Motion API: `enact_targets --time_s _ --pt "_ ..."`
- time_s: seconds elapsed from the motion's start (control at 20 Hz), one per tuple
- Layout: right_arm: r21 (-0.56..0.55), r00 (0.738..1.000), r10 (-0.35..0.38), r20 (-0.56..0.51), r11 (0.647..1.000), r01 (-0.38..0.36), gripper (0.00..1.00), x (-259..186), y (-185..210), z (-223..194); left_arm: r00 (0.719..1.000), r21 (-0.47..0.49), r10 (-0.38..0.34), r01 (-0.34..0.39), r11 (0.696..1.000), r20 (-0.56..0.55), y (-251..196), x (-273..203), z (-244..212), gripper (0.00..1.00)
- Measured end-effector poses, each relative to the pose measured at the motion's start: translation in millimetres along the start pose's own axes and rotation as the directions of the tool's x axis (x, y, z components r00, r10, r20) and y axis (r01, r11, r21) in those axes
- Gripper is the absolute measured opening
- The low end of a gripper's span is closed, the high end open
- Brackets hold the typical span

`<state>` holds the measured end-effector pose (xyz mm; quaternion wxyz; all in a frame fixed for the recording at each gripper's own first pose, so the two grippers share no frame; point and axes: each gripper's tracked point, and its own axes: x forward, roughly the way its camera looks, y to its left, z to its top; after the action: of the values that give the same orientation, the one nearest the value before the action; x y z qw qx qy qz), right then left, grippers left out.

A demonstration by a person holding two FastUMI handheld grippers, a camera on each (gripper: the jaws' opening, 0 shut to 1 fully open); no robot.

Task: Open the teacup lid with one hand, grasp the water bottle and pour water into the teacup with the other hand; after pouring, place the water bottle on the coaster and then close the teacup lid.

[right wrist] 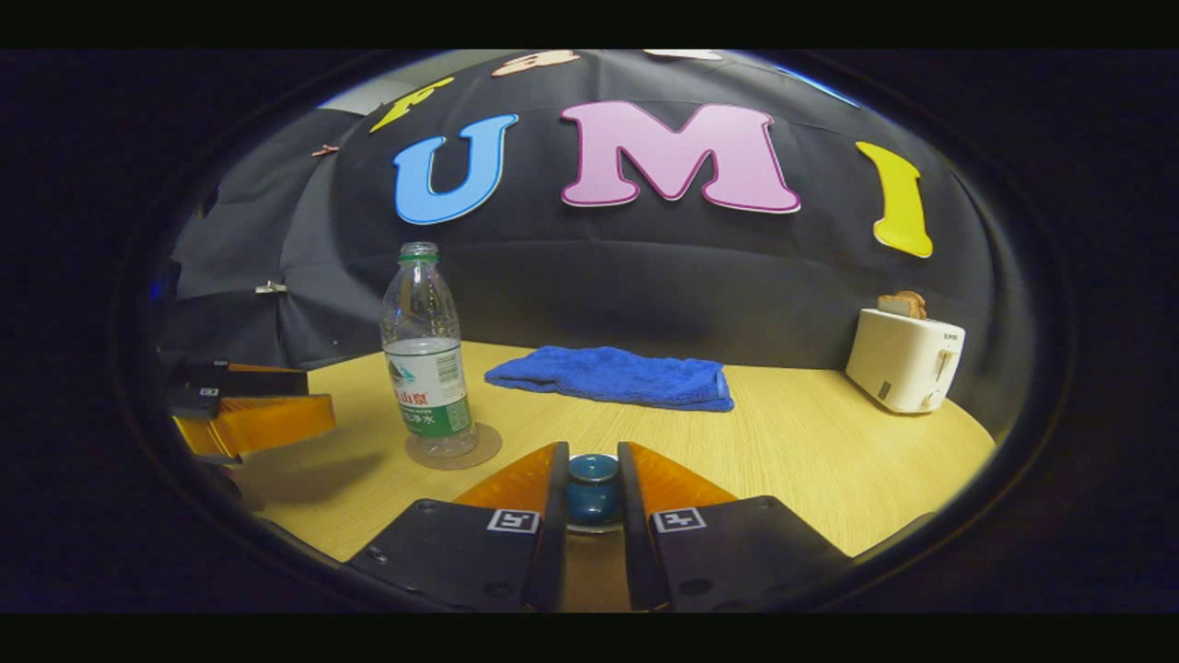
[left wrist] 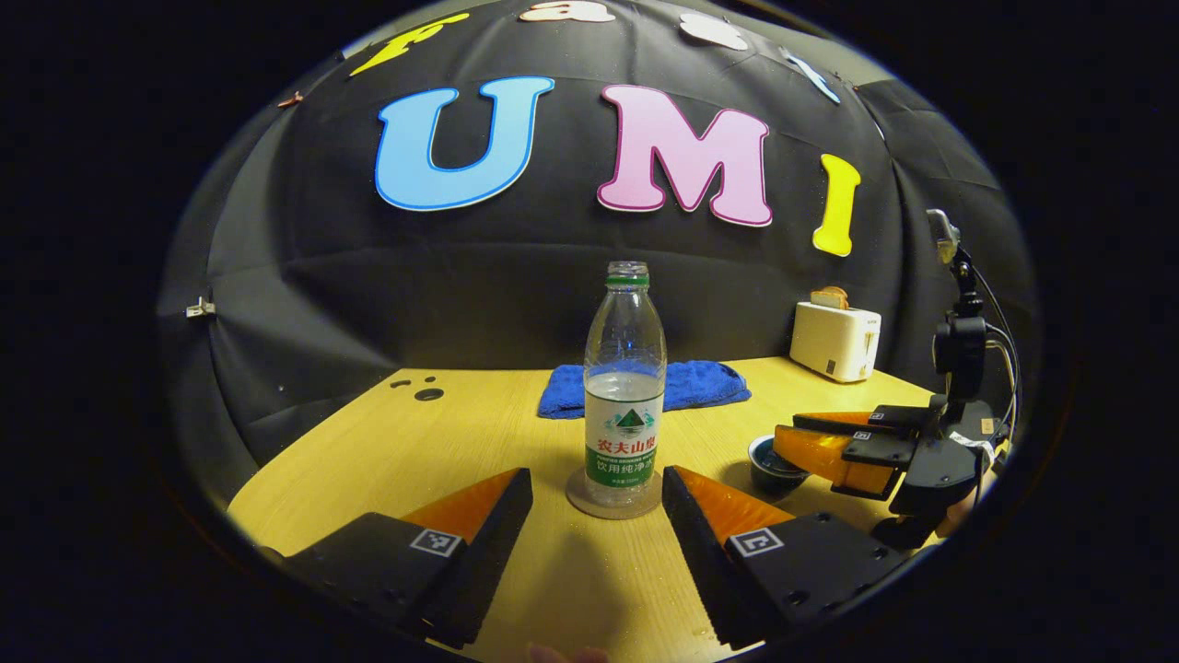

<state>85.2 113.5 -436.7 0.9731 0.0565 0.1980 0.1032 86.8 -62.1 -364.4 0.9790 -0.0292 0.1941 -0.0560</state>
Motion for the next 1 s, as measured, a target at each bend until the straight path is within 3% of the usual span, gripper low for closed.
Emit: enact_targets --time_s 0.05,0.1,0.15,0.25,0.3,0.4,0.6,0.8,1.0 --pt "-0.006 1.0 -0.005 -0.003 1.0 0.005 0.26 0.6 -0.5 -0.3 1.0 0.01 -0.001 0.001 1.0 0.002 0.0 -1.7 0.6 0.9" --pt "-0.008 1.0 -0.005 -0.006 1.0 0.005 0.37 0.4 -0.6 -1.0 1.0 0.02 -0.001 0.001 1.0 0.005 0.7 -2.0 2.8 0.9" --pt "-0.005 1.0 -0.006 -0.007 1.0 0.006 0.35 0.5 -0.4 -1.5 1.0 0.024 -0.002 0.002 1.0 0.006 0.0 -3.1 4.3 0.9" --pt "0.012 1.0 -0.003 0.002 1.0 0.003 0.45 -2.2 -1.3 3.0 1.0 0.02 -0.003 0.003 1.0 0.007 -0.3 -8.1 8.4 0.9" --pt "0.016 1.0 -0.004 0.016 1.0 0.004 0.56 -5.6 -2.1 9.7 1.0 0.019 0.001 -0.001 1.0 0.01 0.1 -10.9 12.1 0.9" --pt "0.009 0.999 -0.013 0.048 1.0 0.013 0.69 -16.0 -3.2 29.4 1.0 0.019 0.011 -0.011 1.0 0.01 1.8 -17.6 19.0 0.9" --pt "0.014 0.996 -0.006 0.086 1.0 0.005 0.8 -51.0 0.6 80.6 0.999 -0.018 0.04 -0.04 0.999 0.019 6.0 -42.2 53.8 0.9" --pt "0.018 0.993 0.011 0.114 1.0 -0.014 0.81 -92.6 14.0 145.8 0.994 -0.06 0.087 -0.084 0.995 0.061 18.0 -75.2 105.2 0.9" --pt "-0.056 0.984 0.012 0.177 0.998 -0.003 0.81 -137.5 22.2 220.6 0.992 -0.091 0.098 -0.09 0.992 0.082 23.5 -107.4 154.8 0.9"
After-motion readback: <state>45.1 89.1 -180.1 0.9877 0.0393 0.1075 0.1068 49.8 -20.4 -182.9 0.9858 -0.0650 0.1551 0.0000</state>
